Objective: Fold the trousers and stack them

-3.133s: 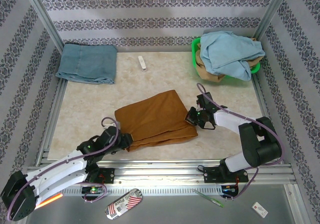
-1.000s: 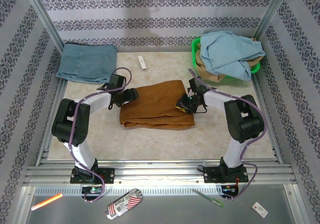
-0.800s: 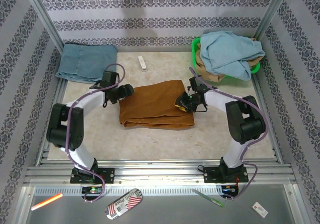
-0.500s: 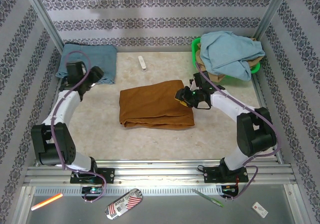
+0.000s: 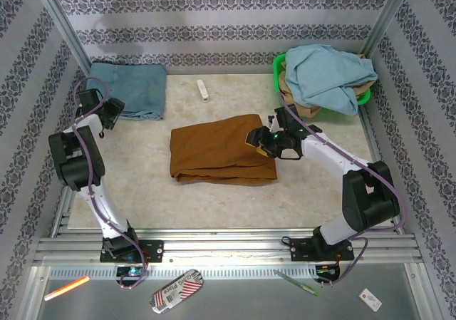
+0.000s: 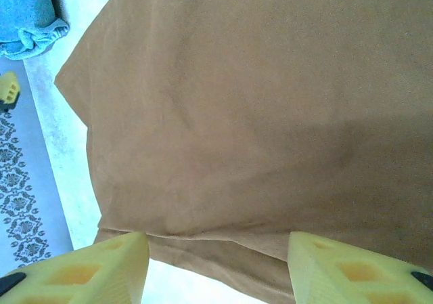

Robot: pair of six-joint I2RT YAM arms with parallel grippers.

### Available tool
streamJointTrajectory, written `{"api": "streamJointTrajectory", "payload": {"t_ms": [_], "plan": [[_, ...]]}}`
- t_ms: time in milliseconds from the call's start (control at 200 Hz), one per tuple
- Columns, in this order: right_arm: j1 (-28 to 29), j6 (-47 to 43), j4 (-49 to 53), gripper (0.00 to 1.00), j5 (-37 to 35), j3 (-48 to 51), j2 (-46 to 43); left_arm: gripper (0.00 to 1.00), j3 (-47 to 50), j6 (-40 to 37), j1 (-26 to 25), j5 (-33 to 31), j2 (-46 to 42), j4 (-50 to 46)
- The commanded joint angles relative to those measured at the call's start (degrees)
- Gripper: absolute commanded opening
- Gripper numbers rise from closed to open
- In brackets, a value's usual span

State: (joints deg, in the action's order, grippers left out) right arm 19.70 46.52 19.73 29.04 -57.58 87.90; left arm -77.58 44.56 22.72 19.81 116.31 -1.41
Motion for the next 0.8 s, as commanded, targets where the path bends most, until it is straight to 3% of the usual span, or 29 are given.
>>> {"api": "streamJointTrajectory", "payload": {"t_ms": [0, 140, 275, 410, 615, 794], "plan": [[-0.6, -0.6, 0.9, 0.57, 0.4, 0.8, 0.7, 0.62, -4.6, 2.2, 1.1, 1.6, 5.8, 2.3], [-1.2, -0.9, 1.3, 0.57, 0.7, -0.5, 2.9, 0.55, -10.2, 2.7, 1.5, 1.3, 12.6, 2.7], [-1.3, -0.8, 1.7, 0.56, 0.4, -1.0, 3.6, 0.37, -15.0, 3.3, 1.8, 1.5, 16.6, 1.4], [-1.5, -0.3, 1.7, 0.56, 0.0, -0.8, 3.9, 0.00, -15.9, 3.7, 1.7, 3.7, 17.4, 1.7], [-2.6, -1.1, 2.4, 0.55, 0.1, -1.4, 3.4, 0.00, 0.8, 8.1, -1.9, 1.8, 6.0, 12.0], [-3.8, -1.3, 2.7, 0.55, 0.4, 0.3, -0.2, 0.00, 20.5, 12.6, -9.9, -7.8, -6.7, 21.2]]}}
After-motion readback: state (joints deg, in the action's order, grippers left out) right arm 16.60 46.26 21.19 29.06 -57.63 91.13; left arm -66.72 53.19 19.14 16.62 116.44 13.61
